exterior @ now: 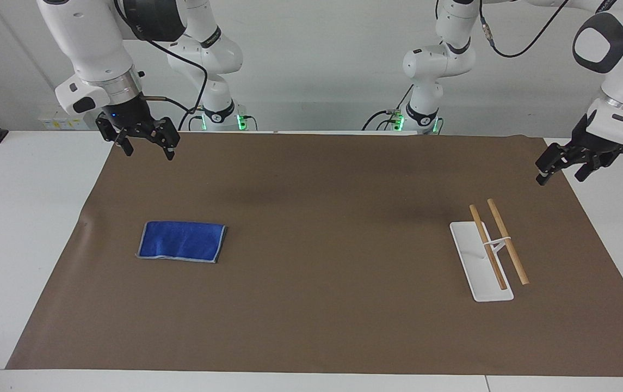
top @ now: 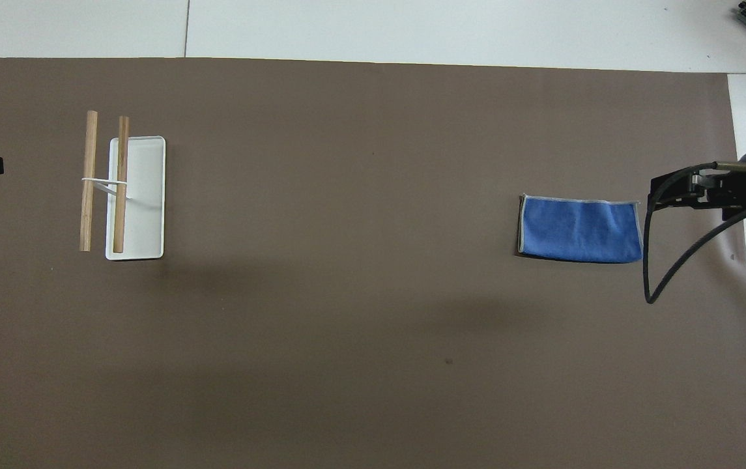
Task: Right arm passes towel to left arm to hang
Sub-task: 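Lower the right gripper onto the blue towel's near edge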
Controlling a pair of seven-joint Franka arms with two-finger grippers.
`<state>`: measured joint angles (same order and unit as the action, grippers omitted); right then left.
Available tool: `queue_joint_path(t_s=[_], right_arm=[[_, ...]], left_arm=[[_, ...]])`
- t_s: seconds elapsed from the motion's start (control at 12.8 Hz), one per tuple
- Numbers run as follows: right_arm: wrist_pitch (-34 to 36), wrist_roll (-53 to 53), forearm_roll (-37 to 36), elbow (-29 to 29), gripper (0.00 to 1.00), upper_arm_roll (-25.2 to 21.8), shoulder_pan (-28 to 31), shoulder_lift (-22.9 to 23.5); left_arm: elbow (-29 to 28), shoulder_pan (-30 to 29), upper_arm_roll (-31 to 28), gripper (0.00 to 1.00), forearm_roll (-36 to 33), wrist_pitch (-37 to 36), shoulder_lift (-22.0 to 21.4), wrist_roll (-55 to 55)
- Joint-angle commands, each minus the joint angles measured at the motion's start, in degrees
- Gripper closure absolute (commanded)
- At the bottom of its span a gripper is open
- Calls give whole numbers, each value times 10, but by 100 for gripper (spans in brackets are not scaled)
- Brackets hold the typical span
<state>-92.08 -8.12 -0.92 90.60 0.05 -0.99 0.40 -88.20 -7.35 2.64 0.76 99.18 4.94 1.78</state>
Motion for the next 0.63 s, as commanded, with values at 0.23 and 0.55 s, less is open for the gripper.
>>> queue_joint_path(t_s=[0.23,0.55], right_arm=[[0,16,14,13,0,2,10,-12],[1,16,14,16,0,-4,15,-13]], left_arm=[[-17,-4,2,0,-5,2,-16,2],[-17,-3,2,0,-5,2,-16,2]])
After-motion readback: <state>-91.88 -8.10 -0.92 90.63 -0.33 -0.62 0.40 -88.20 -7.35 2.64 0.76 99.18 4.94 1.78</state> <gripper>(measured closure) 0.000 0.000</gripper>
